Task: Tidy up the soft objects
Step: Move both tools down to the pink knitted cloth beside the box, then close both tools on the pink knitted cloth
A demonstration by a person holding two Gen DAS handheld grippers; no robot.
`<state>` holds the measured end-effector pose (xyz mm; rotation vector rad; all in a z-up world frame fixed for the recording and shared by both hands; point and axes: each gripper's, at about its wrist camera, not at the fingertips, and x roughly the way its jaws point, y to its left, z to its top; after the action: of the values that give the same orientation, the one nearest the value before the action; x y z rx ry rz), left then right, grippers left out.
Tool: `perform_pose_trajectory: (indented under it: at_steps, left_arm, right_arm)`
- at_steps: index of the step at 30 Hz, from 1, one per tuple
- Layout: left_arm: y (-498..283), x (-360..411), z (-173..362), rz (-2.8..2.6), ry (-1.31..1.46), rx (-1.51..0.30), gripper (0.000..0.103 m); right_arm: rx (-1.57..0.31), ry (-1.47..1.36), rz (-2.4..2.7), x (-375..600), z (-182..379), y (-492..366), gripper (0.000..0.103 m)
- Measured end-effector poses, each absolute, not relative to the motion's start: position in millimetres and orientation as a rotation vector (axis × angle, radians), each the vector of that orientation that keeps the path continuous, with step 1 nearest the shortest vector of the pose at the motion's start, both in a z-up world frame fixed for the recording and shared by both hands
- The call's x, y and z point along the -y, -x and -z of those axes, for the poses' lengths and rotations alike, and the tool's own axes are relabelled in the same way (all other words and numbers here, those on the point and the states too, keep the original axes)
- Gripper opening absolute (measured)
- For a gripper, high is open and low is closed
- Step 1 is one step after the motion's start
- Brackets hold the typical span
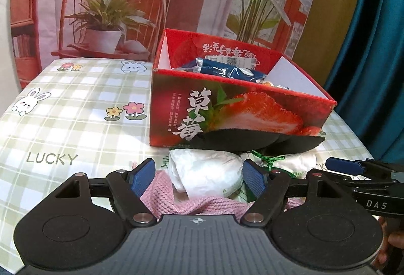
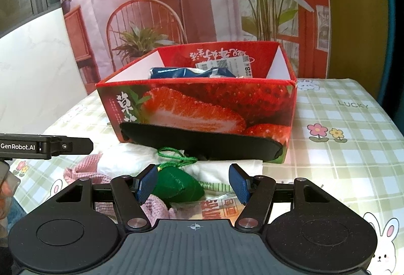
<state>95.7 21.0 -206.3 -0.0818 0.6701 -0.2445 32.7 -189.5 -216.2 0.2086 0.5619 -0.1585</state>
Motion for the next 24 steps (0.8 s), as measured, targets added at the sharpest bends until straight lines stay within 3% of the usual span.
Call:
perform_pose_trajectory:
  at_steps: [17, 24]
  left_arm:
    - [-104.8, -24.0, 235.5, 0.268, 0.105, -0.829, 0.078]
    - [-105.8, -34.1, 246.0, 0.268, 0.151, -0.875, 0.078]
  right_arm:
    - [-0.668, -0.159, 0.054, 164.7, 222.3, -38.8, 0.059]
    - [-0.683, -0.139, 0.036, 157.4, 220.6, -36.2, 0.047]
